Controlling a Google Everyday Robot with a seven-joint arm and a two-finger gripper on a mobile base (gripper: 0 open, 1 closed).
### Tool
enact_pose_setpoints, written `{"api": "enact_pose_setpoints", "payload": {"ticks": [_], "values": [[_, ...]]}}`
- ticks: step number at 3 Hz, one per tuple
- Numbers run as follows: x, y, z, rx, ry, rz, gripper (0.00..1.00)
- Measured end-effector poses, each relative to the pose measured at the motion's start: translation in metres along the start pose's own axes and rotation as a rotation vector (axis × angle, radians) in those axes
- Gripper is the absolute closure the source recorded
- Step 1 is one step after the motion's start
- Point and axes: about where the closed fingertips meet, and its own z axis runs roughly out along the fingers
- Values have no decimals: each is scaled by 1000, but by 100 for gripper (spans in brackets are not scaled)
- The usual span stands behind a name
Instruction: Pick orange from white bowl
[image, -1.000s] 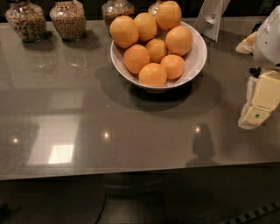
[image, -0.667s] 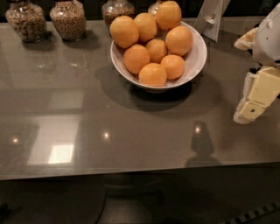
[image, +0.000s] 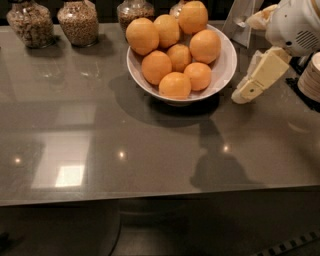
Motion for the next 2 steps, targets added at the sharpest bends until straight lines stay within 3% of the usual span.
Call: {"api": "enact_pose_setpoints", "payload": {"ticks": [2], "values": [[-68,-73,39,96,-211,89,0]]}}
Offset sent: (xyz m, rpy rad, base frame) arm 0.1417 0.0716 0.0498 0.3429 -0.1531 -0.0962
